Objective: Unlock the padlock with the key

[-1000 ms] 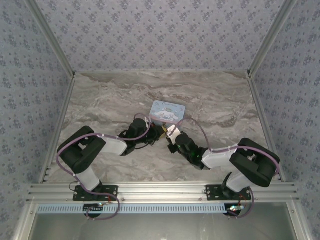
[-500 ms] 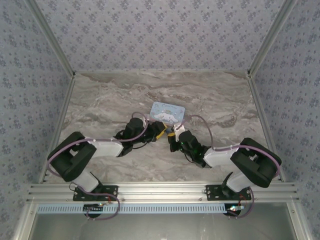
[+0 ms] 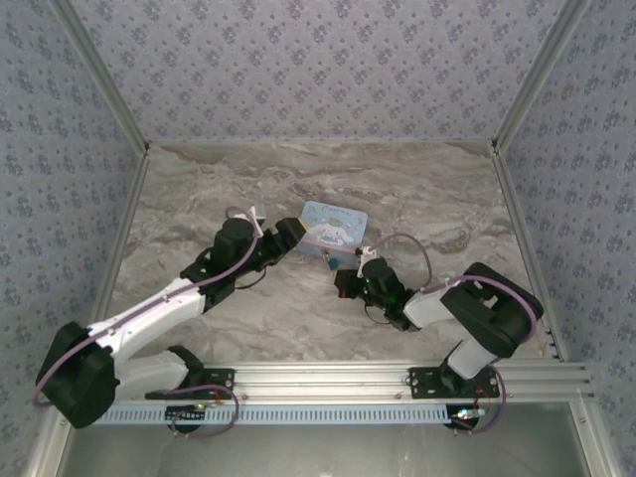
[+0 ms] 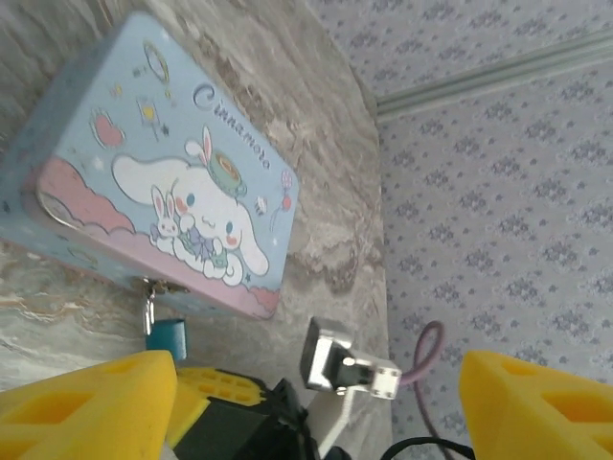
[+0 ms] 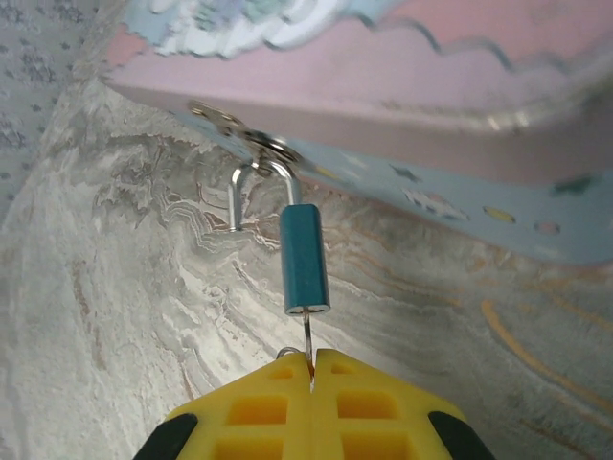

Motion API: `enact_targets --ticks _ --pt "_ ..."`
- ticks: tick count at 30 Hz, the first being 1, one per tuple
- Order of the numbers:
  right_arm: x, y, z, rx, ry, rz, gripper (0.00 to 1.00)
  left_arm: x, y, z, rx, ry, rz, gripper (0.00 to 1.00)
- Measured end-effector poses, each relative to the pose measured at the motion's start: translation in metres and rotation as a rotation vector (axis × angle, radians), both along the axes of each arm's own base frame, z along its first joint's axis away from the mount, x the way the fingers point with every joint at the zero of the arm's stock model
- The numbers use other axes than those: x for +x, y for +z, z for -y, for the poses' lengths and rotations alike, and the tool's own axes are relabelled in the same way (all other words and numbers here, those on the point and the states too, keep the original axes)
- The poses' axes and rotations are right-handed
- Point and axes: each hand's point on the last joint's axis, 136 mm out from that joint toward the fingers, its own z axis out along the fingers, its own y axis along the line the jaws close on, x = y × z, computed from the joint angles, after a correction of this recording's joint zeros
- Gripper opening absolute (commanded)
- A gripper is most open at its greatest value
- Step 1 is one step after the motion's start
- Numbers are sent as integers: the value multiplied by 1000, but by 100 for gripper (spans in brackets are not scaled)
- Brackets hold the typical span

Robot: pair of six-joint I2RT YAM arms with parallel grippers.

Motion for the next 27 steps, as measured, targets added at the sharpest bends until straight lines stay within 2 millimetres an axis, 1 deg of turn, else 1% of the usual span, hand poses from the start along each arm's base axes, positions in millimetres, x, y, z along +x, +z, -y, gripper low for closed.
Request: enact_targets --ticks 2,4,7,10,11,12,14,17,18,21,22,23,25,27 --pt "-1 -7 -2 39 -20 -52 0 1 5 -8 18 21 16 79" --pt "-2 -16 -4 76 -40 -102 0 3 1 -16 44 41 11 79" --pt "2 -15 -8 147 -68 -129 0 4 -8 -22 81 55 -6 80" --pt "4 -15 -9 196 -93 -146 0 4 -12 -25 105 55 -17 80" --pt "4 -15 -9 204 -100 -149 2 4 -12 -25 110 55 -17 81" --pt "4 -14 -8 212 -107 -151 8 6 -11 -26 116 56 -16 81" --pt "4 -14 -7 223 -119 -158 15 9 -12 -28 125 61 -17 81" --pt "3 -9 -4 235 -136 -156 30 15 -16 -31 136 66 -30 82" --pt "3 -7 -2 237 -143 -154 37 17 -19 -32 143 68 -39 83" --pt "0 1 9 223 -169 -138 55 22 -27 -35 163 65 -58 85" --pt "-2 3 14 211 -181 -130 60 24 -28 -35 168 62 -63 86" --pt "-3 5 18 201 -188 -126 64 26 -29 -35 175 59 -64 87" --pt "-7 9 27 158 -197 -107 79 31 -30 -35 191 52 -64 89" --pt "-9 14 34 125 -192 -87 89 34 -32 -33 202 37 -65 91"
